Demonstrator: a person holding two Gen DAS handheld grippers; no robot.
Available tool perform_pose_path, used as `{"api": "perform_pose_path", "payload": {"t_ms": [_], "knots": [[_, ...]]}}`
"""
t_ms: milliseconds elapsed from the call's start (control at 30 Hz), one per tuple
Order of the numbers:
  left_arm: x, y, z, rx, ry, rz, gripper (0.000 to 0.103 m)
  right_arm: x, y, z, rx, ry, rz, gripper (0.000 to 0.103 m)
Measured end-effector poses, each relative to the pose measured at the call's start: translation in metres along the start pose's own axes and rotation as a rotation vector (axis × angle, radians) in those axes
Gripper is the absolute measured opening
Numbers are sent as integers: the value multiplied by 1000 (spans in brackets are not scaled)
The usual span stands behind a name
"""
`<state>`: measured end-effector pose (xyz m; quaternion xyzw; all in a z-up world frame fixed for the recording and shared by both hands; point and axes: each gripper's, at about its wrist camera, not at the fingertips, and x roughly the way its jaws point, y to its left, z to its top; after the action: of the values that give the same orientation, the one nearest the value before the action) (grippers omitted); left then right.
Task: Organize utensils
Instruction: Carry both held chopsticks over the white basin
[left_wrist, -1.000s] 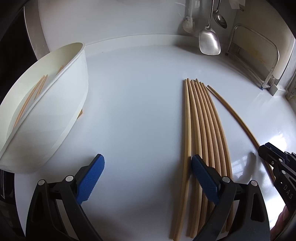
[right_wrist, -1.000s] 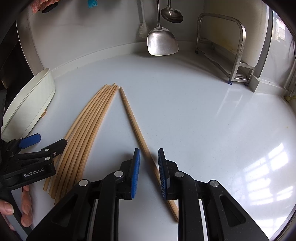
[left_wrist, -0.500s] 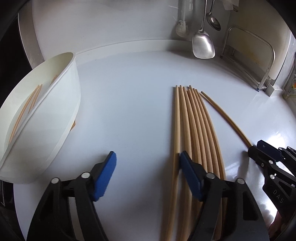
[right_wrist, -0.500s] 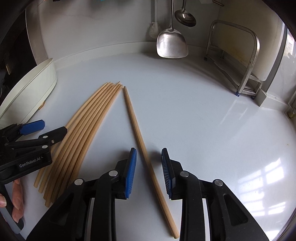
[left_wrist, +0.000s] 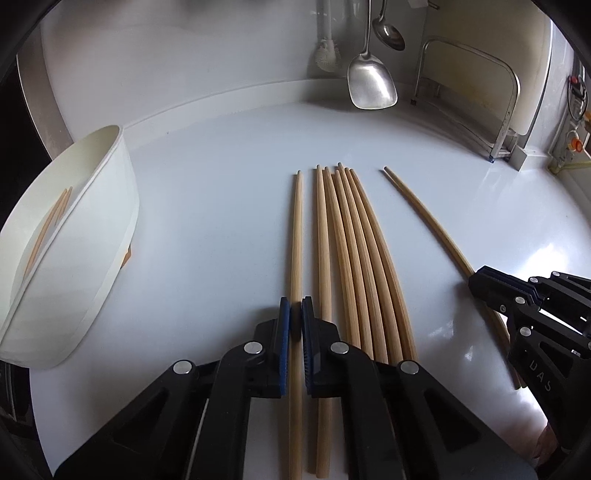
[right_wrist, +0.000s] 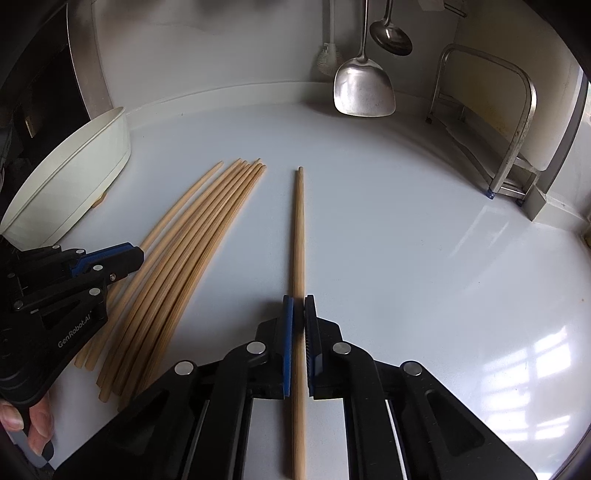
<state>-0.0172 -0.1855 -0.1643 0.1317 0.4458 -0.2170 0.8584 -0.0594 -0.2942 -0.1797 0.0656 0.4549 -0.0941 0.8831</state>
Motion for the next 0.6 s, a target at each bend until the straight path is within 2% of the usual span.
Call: {"api": "perform_pose_path", "payload": {"t_ms": [133,300,400,600], "knots": [[-9,7,1,-36,10,10,7,-8,-6,-1,17,8,28,6],[-42,15,9,-91,4,18,7,-30,-18,6,48,4,80,6],[-67,21,15,-128,1,17,7,-49,-19,16,38,-12,101,6],[-116,53,21,-201,-28,66,7,-82,-3,48,-4,-45,155,6]]}}
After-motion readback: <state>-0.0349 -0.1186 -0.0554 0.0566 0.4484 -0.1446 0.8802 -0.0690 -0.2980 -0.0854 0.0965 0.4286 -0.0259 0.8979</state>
